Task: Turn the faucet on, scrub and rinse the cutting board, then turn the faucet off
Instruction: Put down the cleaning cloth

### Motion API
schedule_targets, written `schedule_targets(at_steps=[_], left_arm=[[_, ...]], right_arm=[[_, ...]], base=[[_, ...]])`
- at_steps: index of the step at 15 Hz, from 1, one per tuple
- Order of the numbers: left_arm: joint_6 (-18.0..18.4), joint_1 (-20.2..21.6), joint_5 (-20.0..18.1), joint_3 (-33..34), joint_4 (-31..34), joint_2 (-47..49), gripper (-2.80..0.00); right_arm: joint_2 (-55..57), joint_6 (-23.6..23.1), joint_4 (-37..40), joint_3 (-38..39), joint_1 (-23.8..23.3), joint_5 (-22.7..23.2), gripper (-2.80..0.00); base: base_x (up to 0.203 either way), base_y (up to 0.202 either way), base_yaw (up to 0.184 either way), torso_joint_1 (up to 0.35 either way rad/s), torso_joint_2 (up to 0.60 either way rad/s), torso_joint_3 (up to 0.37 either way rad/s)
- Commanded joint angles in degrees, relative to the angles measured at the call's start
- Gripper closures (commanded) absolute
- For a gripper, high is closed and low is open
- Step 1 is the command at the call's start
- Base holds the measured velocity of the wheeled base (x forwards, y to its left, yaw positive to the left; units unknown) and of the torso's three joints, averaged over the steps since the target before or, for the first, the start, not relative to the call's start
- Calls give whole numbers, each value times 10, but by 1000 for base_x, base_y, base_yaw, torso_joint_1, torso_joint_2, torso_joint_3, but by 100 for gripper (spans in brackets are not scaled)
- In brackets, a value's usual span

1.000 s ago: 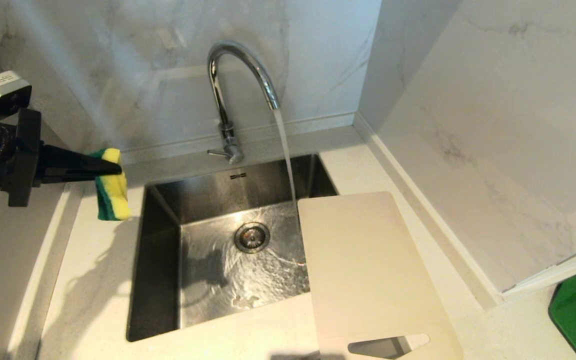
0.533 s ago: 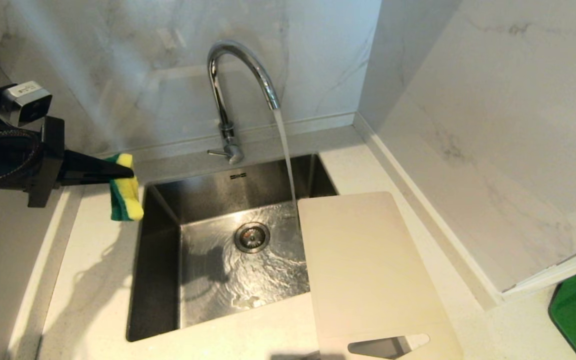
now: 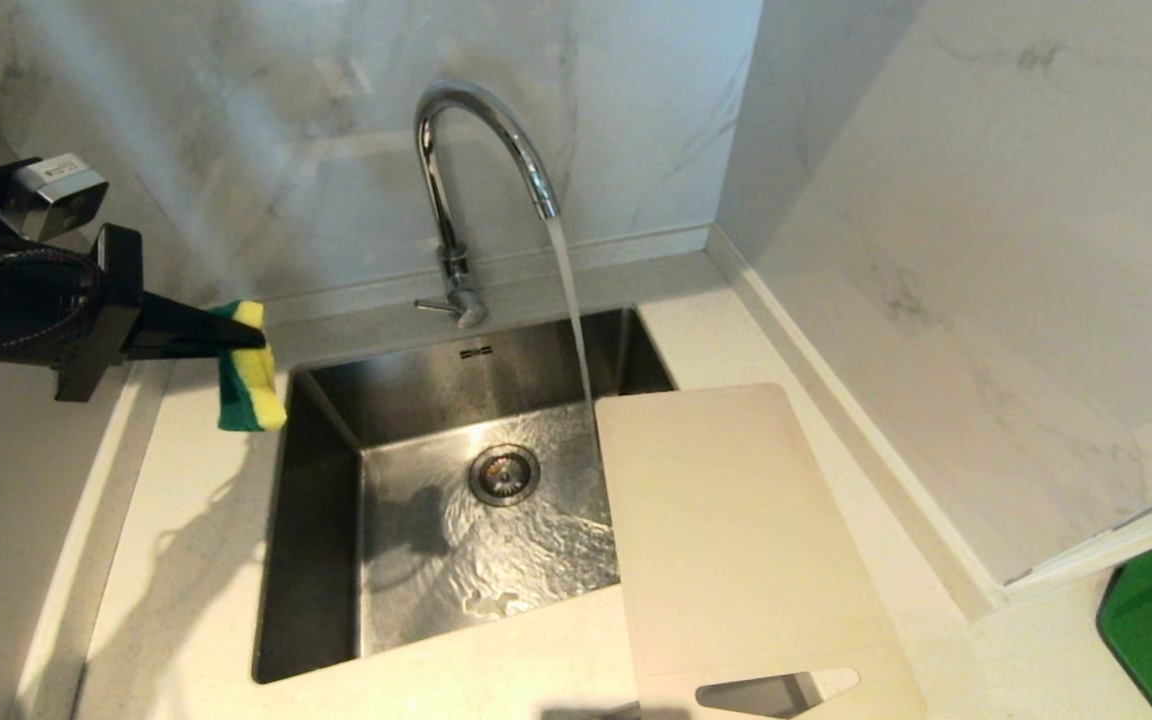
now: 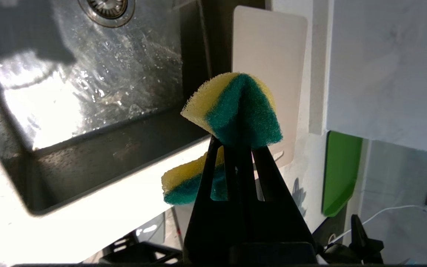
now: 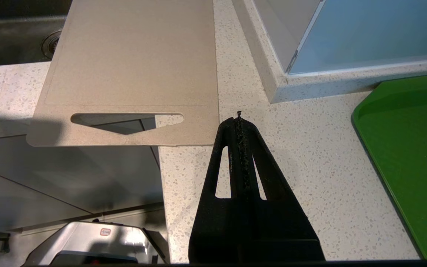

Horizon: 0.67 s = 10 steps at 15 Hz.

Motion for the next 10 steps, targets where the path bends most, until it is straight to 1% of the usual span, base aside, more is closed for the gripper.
schedule_targets(at_steps=[1,2,3,4,5,6,8,10], left_arm=[[31,1,11,-52,68,21,0],[69,1,28,-80,110,29,0],[110,1,61,-103,139,41,0],[137,1,100,-113,149,55,0],[158,3,126,-118,152,65,0],[180,11,141,-121,156,75,0],[204,34,147,-120,175,93,0],[212,68,143,-114,181,115,0]], right_arm=[[0,-1,0,0,0,0,0],[1,-1,0,0,0,0,0],[0,-1,0,0,0,0,0],[0,-1,0,0,0,0,0],[1,-1,0,0,0,0,0],[0,-1,0,0,0,0,0],[0,3,0,0,0,0,0],[1,6,0,0,0,0,0]], base=[[0,0,0,0,0,0],[0,0,0,0,0,0],[0,0,0,0,0,0],[0,0,0,0,0,0],[0,0,0,0,0,0],[0,0,0,0,0,0],[0,0,0,0,0,0],[0,0,0,0,0,0]])
